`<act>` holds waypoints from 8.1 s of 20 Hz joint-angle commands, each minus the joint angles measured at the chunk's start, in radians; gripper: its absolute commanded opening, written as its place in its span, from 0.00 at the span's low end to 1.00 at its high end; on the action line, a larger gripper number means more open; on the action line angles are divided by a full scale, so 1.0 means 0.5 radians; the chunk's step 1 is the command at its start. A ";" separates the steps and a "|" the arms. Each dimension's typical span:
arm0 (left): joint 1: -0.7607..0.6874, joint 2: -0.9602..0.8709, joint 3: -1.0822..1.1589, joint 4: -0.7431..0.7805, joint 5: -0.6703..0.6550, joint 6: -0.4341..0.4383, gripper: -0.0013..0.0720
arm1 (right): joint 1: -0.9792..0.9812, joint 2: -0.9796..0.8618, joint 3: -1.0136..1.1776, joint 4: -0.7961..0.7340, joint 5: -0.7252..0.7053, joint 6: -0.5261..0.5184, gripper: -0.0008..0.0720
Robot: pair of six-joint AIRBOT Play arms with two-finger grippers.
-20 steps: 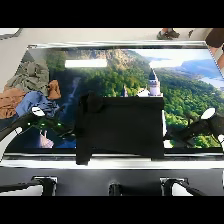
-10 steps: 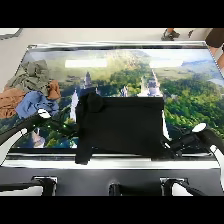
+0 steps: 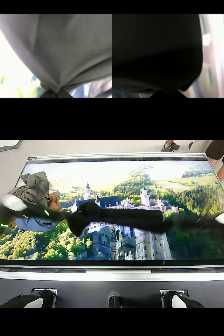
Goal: Fold the shirts.
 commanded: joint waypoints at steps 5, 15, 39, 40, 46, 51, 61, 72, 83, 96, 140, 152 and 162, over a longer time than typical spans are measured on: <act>0.002 0.515 1.658 0.151 0.351 -0.283 0.05 | -0.003 0.668 1.251 0.008 -0.682 0.009 0.07; 0.004 0.571 1.276 0.590 0.121 -0.344 0.06 | -0.003 0.673 1.257 -0.475 0.162 0.451 0.07; 0.211 -1.060 0.773 -0.037 -0.345 -0.251 0.53 | -0.054 -1.038 1.131 0.018 0.203 0.412 0.64; 0.276 -1.027 0.737 0.066 -0.538 -0.252 0.53 | -0.108 -0.977 1.131 -0.162 0.350 0.412 0.64; 0.436 -0.560 -0.380 -0.057 -0.231 -0.034 0.59 | -0.142 -0.873 0.870 -0.654 0.844 0.404 0.64; 0.393 -0.507 -0.803 -0.568 0.238 0.154 0.67 | -0.142 -0.851 0.674 -0.526 0.855 0.314 0.64; 0.161 -0.636 -0.810 -0.606 0.468 0.040 0.26 | -0.142 -0.773 0.506 -0.568 0.808 0.256 0.64; 0.163 -0.568 -0.808 -0.598 0.459 0.064 0.06 | -0.142 -0.519 -0.620 -0.094 0.155 0.149 0.70; 0.166 -0.552 -0.797 -0.597 0.313 0.065 0.06 | 0.017 -0.589 -0.748 0.179 0.010 0.153 0.07; 0.523 0.549 1.530 -0.060 0.485 -0.136 0.06 | 0.055 0.371 1.704 -0.743 -0.544 0.153 0.07; 0.290 -1.168 0.447 -0.041 -0.112 -0.035 0.06 | 0.319 -1.298 0.790 -0.756 0.551 0.528 0.07; 0.517 -0.958 0.536 -0.036 -0.713 -0.069 0.59 | 0.089 -0.967 0.822 -0.809 0.947 0.460 0.69; 0.510 -0.174 -1.295 -0.396 -0.034 0.347 0.59 | -0.117 -0.565 0.095 -0.793 0.842 0.433 0.69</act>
